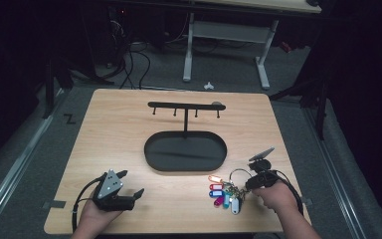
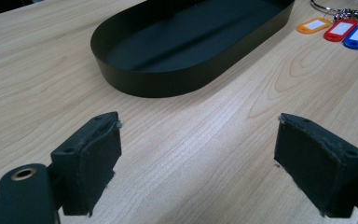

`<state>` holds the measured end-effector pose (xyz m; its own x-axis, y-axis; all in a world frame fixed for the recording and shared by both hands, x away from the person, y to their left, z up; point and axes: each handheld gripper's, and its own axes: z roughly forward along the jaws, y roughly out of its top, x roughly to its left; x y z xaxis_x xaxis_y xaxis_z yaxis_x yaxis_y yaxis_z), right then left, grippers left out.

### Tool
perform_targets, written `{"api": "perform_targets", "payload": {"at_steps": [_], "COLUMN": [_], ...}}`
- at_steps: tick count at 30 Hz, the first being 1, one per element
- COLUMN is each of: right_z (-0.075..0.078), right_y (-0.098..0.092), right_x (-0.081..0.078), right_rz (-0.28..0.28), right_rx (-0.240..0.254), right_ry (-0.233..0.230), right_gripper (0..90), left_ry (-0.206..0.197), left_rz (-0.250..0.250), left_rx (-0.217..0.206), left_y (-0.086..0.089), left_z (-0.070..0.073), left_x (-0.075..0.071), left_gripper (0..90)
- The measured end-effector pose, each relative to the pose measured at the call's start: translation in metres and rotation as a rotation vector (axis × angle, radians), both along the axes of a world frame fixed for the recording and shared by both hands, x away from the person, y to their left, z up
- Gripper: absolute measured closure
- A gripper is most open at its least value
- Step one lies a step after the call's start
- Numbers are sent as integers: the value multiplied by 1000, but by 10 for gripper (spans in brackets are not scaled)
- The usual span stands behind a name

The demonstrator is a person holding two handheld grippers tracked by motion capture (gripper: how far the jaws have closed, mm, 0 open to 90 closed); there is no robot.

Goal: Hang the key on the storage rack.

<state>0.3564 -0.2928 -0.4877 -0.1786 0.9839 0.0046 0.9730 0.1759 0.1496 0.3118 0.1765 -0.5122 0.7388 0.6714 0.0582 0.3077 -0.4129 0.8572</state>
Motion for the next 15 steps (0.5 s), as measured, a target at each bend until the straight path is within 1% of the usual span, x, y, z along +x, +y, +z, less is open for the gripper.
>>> {"api": "perform_targets", "payload": {"at_steps": [2,3,4,6,9,13,14,15], "right_z": [1,0,0,2,5,2,1,0], "right_y": [0,-1,-1,-1,-3,-3,-2,-1], "right_x": [-1,-1,-2,-2,-2,-3,-4,-4], "right_rz": [1,12,-1,3,-10,-24,-23,-23], "right_rx": [-6,-6,-6,-11,8,17,7,9], "right_ry": [16,5,12,17,10,23,34,22], "right_gripper": [590,586,584,578,574,577,578,595], "left_ry": [2,1,2,5,6,6,8,7], "left_rz": [0,1,1,-2,-6,-14,-16,-17], "left_rx": [5,4,5,10,13,18,20,21], "left_y": [0,0,0,0,-2,-4,-4,-4], "left_z": [0,0,0,-1,-2,-2,-2,-2], "left_x": [0,0,0,0,1,1,1,1], "left_gripper": [152,153,153,153,154,154,154,154]}}
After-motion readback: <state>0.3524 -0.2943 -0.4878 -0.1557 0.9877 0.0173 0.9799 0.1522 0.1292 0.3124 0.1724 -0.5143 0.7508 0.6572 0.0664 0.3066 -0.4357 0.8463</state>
